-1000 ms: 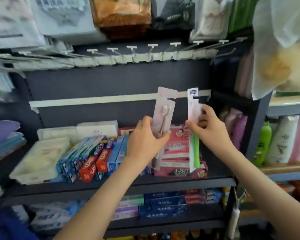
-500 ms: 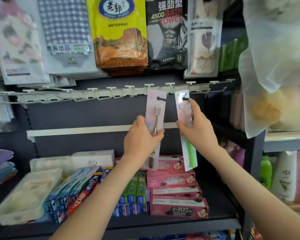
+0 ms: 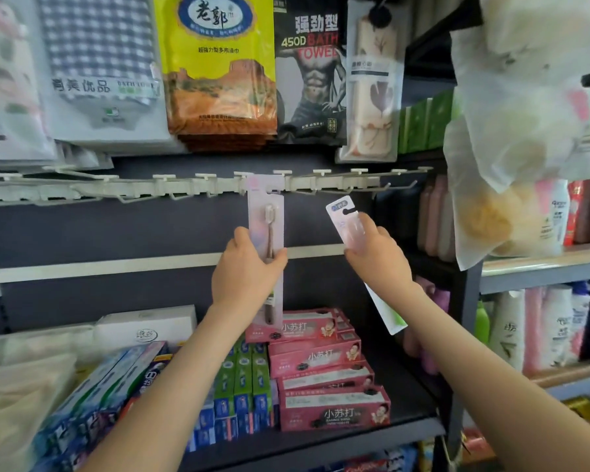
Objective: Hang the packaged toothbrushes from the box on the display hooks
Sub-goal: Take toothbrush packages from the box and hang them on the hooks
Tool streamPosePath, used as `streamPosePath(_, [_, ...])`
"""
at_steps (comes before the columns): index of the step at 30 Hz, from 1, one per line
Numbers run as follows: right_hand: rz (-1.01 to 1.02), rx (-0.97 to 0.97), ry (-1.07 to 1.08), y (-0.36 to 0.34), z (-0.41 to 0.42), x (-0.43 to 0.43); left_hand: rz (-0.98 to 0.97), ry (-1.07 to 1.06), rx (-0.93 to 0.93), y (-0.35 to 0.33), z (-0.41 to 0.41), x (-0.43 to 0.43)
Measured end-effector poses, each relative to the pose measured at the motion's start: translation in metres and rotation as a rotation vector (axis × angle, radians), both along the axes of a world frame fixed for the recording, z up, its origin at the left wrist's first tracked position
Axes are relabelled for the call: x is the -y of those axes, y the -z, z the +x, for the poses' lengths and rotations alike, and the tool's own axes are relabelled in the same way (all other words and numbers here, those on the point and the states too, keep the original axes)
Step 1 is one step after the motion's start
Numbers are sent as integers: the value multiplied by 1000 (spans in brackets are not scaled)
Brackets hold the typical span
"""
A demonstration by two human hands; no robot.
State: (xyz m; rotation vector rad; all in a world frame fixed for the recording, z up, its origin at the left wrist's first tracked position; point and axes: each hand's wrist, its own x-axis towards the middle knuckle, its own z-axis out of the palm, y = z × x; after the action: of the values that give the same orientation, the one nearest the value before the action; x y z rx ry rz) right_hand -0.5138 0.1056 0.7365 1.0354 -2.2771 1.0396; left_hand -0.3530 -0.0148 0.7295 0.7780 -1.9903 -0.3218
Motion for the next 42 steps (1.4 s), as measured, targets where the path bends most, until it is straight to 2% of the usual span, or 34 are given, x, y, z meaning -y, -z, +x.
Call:
streamPosePath(9, [58,-45,16,-15,-11,8,43,-2,68,17,4,2])
streamPosePath(14, [37,-8,16,-20,-22,23,25,-57,70,7,2,1])
streamPosePath(23, [55,-170,35,-16,-47,39,16,-137,76,18,-21,-18])
streamPosePath(31, [85,-31,-10,-23,-69,62,45,-167,73,17,-49,-34])
streamPosePath(38, [-57,208,-147,-11,-69,82,49,-190,106,25,-62,-40])
streamPosePath(42, [-321,226,-385,13,-49,53,35,-195,133,28,-67,-40])
